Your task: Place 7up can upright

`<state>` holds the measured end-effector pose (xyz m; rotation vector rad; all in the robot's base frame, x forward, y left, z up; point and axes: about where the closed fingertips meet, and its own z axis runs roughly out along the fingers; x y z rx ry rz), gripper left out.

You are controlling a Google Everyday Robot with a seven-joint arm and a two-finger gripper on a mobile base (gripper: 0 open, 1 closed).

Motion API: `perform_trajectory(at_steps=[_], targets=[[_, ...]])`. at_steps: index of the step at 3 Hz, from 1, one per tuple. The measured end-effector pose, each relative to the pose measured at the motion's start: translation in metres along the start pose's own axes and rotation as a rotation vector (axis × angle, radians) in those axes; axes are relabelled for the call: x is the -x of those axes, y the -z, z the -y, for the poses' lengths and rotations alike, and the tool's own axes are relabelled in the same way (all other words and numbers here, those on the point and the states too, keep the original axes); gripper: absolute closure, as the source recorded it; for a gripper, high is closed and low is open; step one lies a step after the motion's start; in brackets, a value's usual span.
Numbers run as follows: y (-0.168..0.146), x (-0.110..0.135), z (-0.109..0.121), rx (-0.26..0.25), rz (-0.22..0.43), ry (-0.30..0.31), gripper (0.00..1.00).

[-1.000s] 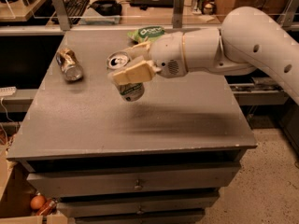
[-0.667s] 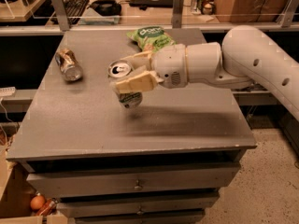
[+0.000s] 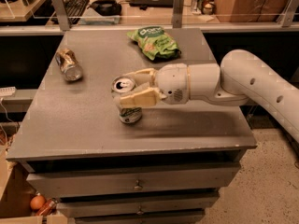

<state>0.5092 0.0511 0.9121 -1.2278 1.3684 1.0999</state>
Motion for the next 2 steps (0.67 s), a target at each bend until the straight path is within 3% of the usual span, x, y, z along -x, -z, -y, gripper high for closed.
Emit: perform_trajectory(at_steps=[2], targets=[[0.0013, -0.0148, -0.0044, 0.017, 0.003, -0.026, 0.0]])
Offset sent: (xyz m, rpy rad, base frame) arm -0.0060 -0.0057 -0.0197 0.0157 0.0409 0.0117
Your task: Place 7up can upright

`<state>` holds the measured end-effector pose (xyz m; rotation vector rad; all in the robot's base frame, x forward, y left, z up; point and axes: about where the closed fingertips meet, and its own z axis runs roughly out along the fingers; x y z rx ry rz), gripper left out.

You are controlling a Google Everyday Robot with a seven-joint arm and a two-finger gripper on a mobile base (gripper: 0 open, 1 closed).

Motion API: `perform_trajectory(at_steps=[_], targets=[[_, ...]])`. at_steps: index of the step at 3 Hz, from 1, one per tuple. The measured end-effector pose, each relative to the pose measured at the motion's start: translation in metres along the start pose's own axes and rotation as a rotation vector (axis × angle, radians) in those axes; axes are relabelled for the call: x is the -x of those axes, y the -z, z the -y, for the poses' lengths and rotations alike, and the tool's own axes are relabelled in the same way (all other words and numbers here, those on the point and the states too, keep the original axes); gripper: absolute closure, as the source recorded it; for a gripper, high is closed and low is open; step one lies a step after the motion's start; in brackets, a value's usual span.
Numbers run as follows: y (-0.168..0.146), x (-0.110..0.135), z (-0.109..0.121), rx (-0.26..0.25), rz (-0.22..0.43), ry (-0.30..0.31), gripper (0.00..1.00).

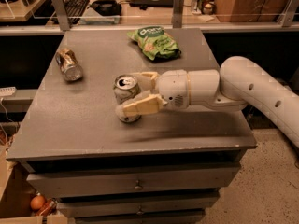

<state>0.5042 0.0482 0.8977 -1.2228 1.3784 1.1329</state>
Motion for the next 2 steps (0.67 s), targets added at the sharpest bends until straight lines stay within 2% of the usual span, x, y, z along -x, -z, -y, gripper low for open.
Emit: perform_trajectory(at_steps=[1, 2], targets=[[0.016, -0.003, 0.004, -0.021, -0.033, 0.007, 0.0], [0.075, 0.007, 0.029, -0.078, -0.187, 0.089, 0.0]])
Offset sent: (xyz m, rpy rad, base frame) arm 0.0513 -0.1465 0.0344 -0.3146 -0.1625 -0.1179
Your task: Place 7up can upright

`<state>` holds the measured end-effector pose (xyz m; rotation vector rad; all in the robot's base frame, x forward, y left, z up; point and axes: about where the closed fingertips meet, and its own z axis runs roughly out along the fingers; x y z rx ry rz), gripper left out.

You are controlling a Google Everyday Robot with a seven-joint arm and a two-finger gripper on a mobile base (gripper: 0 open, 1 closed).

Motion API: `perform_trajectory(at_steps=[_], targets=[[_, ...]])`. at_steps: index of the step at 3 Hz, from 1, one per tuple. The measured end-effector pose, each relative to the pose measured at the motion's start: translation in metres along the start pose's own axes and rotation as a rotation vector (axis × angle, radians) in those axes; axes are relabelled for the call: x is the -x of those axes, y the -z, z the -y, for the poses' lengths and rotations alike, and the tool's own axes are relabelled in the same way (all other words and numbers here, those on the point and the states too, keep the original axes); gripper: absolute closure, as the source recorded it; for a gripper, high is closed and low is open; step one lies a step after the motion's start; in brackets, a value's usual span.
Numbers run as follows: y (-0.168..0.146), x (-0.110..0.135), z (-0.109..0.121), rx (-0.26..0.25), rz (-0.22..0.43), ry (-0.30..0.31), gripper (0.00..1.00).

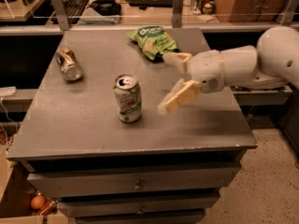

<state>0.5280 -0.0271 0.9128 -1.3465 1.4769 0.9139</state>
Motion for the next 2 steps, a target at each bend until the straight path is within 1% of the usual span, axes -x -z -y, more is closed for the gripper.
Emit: perform_trajectory(at_steps=[1, 2], targets=[[0.056, 0.004, 0.035, -0.055, -0.107, 0.076, 0.0], [0.081, 0.023, 0.048, -0.103, -0.102, 0.112, 0.0]])
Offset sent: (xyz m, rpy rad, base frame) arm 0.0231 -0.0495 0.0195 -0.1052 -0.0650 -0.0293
